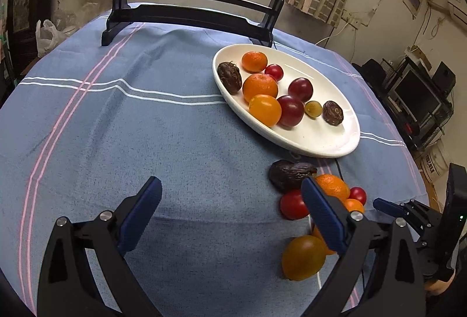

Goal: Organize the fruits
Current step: 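Grasp a red cherry tomato with the right tool while the left tool grasps a brownish-green tomato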

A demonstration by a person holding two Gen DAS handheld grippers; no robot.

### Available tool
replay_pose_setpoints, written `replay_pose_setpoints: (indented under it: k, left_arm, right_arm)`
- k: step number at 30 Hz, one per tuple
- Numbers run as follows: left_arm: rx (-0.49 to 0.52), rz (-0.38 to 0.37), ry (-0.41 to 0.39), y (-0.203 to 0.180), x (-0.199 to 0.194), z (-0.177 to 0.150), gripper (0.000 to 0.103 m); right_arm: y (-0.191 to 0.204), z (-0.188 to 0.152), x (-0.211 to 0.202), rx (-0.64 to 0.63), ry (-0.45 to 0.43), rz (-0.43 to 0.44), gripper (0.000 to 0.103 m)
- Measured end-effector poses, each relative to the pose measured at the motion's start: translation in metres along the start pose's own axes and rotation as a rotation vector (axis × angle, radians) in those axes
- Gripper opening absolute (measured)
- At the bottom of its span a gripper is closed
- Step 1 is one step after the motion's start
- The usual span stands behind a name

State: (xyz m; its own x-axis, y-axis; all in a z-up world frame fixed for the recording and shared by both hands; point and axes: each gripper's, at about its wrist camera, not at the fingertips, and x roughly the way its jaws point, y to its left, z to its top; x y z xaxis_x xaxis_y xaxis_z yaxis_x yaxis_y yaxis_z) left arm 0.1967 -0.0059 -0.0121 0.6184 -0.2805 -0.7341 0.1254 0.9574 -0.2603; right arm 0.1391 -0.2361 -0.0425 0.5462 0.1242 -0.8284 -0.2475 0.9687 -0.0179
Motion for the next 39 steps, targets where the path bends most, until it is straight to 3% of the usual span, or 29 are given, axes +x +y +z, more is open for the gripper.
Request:
replay_pose_setpoints:
  k: [8, 13, 19, 21, 24, 39]
  left_arm:
    - [0.070, -0.032, 0.018, -0.011, -0.004, -0.002, 0.094]
    - [0.087, -0.045, 0.051, -0.015, 0.000, -0.005, 0.094]
    - [0.156, -0.067, 0.060, -0.029, 0.000, -0.011, 0.094]
    - [0.175, -0.071, 0.068, -0.032, 0.001, -0.013, 0.094]
    - [0.185, -0.075, 0.072, -0.034, 0.001, -0.015, 0.094]
    - [0.334, -0.086, 0.096, -0.060, -0.001, -0.034, 0.094]
  right_arm:
    - [-0.003, 0.021, 0.014, -0.005, -0.021, 0.050, 0.057]
    - [0.000, 0.026, 0.015, -0.005, -0.056, 0.092, 0.037]
    - [0.002, 0.033, 0.018, -0.008, -0.068, 0.095, 0.036]
    - [0.004, 0.035, 0.019, -0.017, -0.066, 0.097, 0.030]
    - [0.004, 0.035, 0.018, -0.019, -0.066, 0.101, 0.029]
    - [-0.026, 0.016, -0.011, 0.098, -0.142, 0.095, 0.029]
